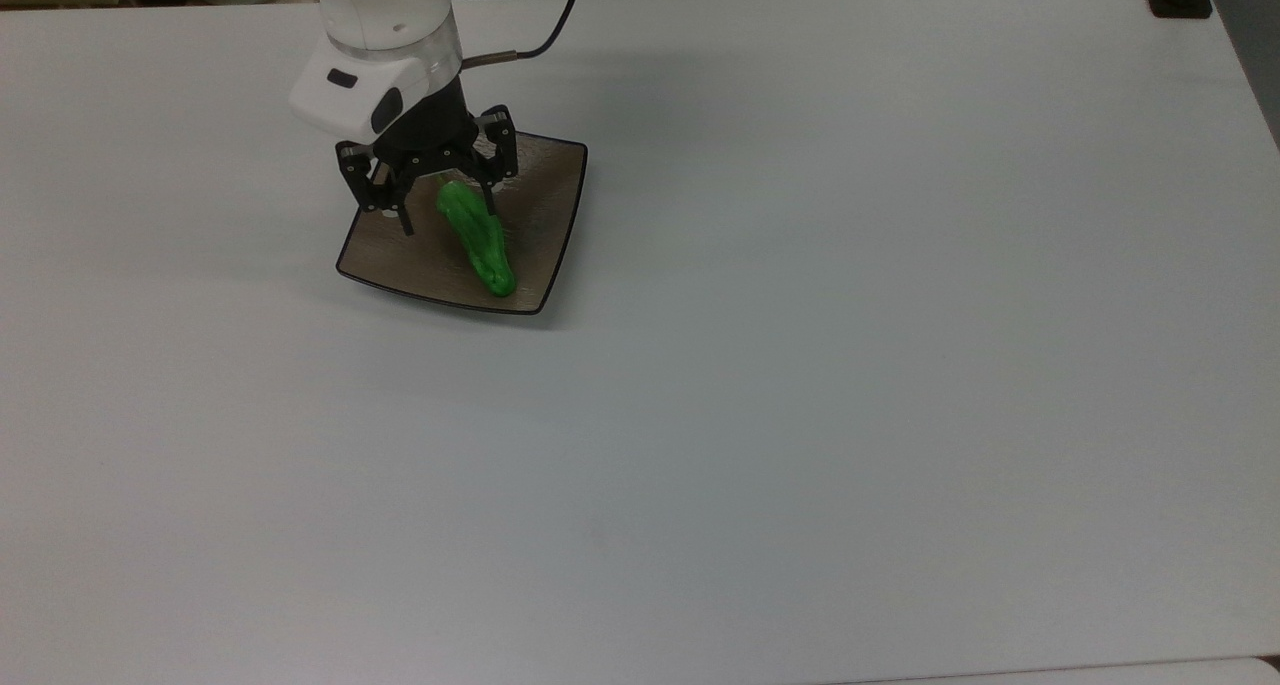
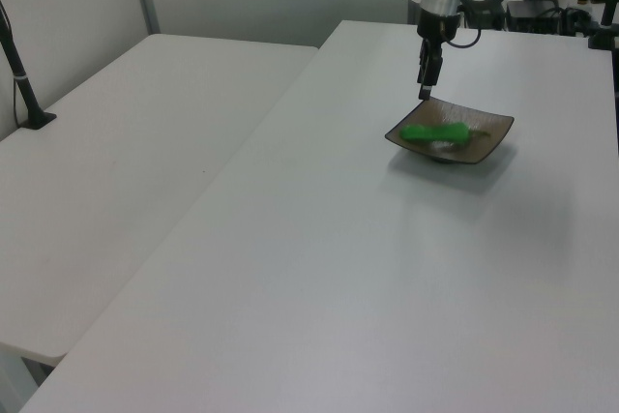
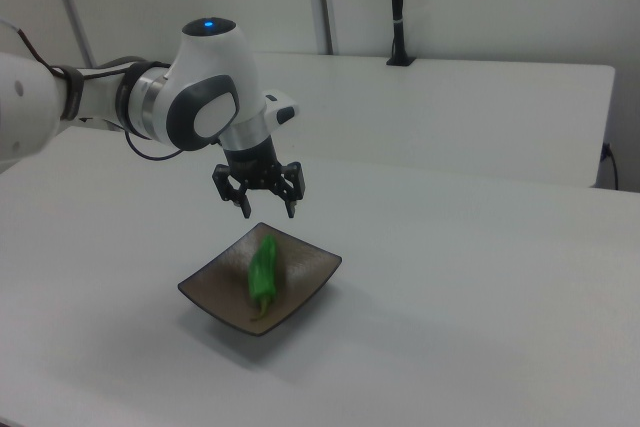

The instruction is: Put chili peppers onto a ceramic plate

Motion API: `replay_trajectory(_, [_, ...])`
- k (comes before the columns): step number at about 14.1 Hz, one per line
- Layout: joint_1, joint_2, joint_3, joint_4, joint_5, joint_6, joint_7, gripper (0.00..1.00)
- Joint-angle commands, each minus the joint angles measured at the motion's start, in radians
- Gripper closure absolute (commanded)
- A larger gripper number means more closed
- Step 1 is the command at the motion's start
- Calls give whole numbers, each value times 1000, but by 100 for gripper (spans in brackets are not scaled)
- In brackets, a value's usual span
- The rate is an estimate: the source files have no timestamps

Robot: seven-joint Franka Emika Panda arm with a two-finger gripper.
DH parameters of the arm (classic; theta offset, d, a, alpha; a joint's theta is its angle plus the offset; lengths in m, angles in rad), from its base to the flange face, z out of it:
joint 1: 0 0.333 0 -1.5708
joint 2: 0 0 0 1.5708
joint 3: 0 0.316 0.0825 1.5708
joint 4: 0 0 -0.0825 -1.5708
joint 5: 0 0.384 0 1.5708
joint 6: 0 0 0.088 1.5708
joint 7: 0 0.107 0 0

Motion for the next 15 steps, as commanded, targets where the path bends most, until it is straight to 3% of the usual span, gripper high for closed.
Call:
replay_trajectory(1, [10, -33, -12, 4, 9, -75, -11, 0])
replay_trajectory(6, [1, -69, -22, 126, 29, -347, 131, 0])
replay_trajectory(12, [11, -147, -5, 112, 20, -337, 487, 0])
replay_trajectory(15, [27, -199, -3, 74, -2, -338, 512, 0])
